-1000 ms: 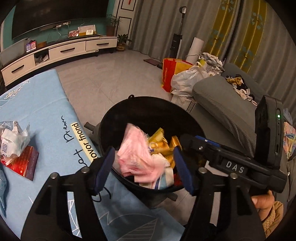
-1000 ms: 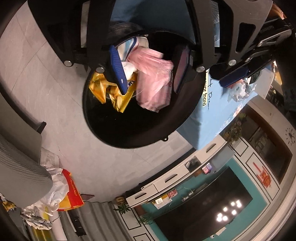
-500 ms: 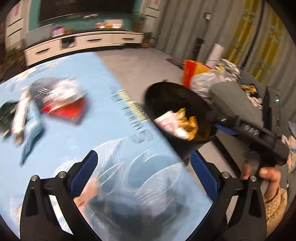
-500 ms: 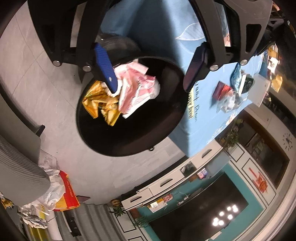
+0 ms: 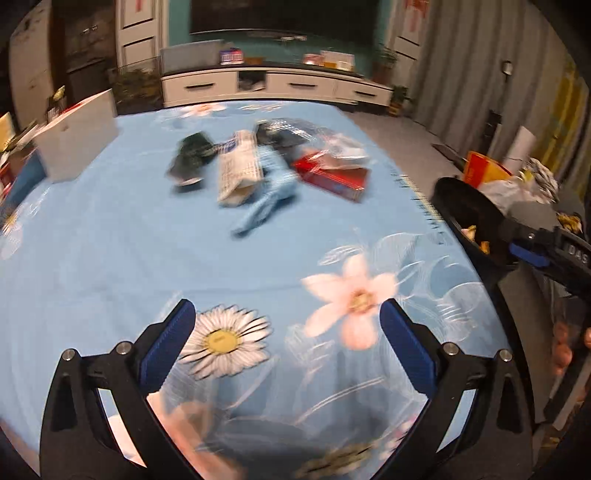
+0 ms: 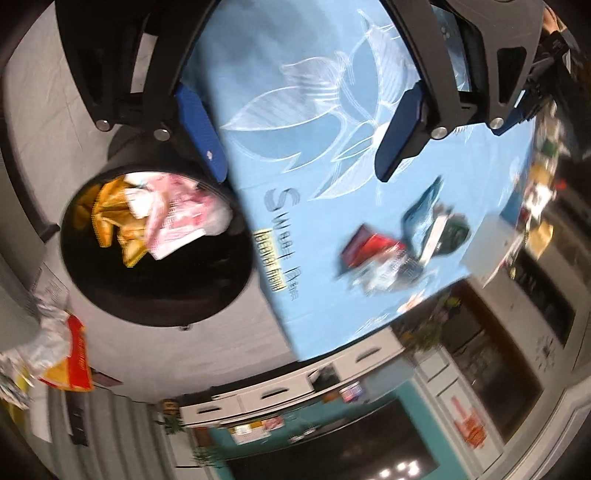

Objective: Collect trash
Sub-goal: 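Move both grippers back over the trash on the table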

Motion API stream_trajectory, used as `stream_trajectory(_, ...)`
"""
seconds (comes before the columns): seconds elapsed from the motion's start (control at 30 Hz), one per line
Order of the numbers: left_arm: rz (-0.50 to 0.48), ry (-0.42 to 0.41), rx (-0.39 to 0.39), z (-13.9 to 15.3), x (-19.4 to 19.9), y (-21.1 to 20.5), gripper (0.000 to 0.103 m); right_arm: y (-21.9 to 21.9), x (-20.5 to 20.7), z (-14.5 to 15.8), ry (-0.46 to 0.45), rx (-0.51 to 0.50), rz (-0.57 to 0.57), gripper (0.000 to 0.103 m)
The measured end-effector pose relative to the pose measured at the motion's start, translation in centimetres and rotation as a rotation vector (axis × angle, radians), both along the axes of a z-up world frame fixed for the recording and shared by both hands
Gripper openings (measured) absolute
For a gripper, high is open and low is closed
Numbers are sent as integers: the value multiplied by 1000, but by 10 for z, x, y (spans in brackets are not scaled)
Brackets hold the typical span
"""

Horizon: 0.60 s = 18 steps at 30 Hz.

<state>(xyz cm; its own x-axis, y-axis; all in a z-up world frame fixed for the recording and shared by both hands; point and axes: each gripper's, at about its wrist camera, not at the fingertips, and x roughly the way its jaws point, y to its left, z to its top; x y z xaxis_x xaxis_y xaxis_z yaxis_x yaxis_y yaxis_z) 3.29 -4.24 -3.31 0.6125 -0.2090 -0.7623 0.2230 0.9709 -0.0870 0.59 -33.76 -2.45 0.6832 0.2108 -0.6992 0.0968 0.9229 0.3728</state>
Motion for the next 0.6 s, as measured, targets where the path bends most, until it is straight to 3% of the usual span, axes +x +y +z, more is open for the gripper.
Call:
stream_trajectory(0.33,160,14,-81,-5,-1,75,100,83,31,-3,70,-4,205,86)
stream_trajectory(0.6,246,19,-121,-10,7,109,100,125,62,-7,115,24,270,89)
